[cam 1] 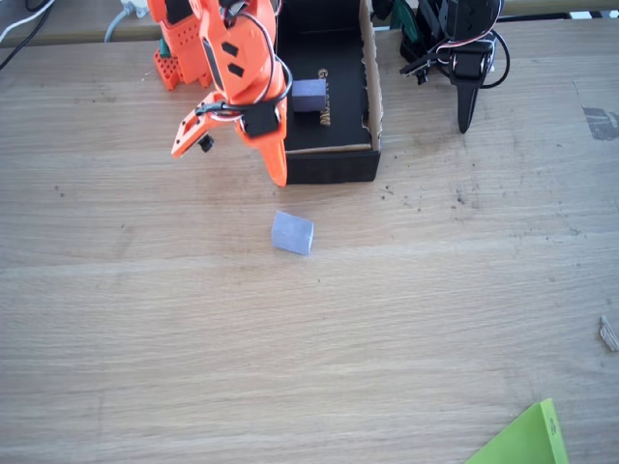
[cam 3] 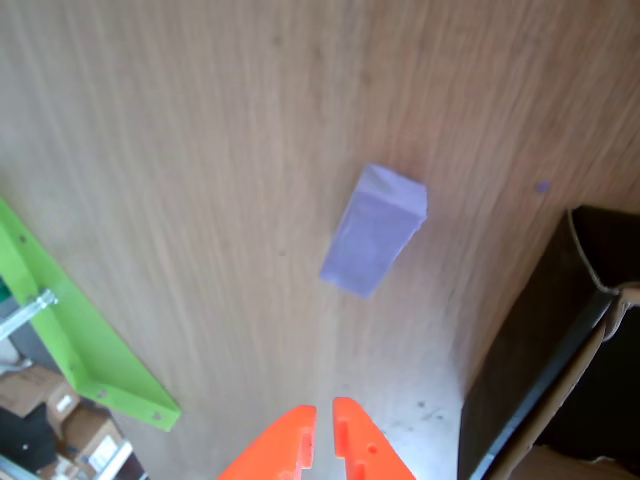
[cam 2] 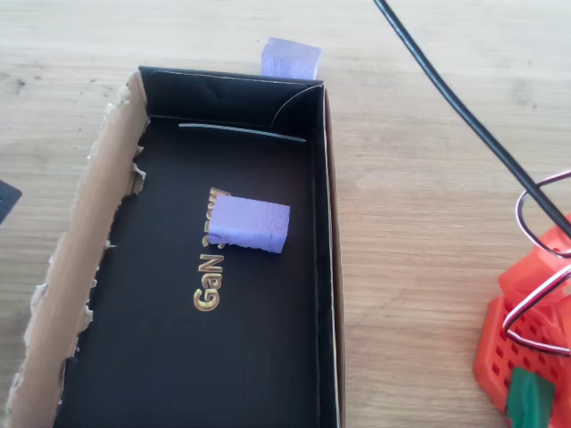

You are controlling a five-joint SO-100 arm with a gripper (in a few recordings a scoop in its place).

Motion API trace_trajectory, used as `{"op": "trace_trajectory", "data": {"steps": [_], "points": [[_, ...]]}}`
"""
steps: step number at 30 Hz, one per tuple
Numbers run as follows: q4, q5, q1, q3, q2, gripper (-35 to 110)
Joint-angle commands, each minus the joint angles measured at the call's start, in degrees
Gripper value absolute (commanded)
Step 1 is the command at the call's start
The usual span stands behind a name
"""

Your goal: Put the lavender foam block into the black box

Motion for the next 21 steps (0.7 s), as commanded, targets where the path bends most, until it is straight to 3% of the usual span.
{"op": "trace_trajectory", "data": {"steps": [1, 21], "points": [[-0.5, 0.5, 0.4, 0.1, 1.4, 0], [-5.1, 1.2, 0.4, 4.0, 2.7, 24]]}}
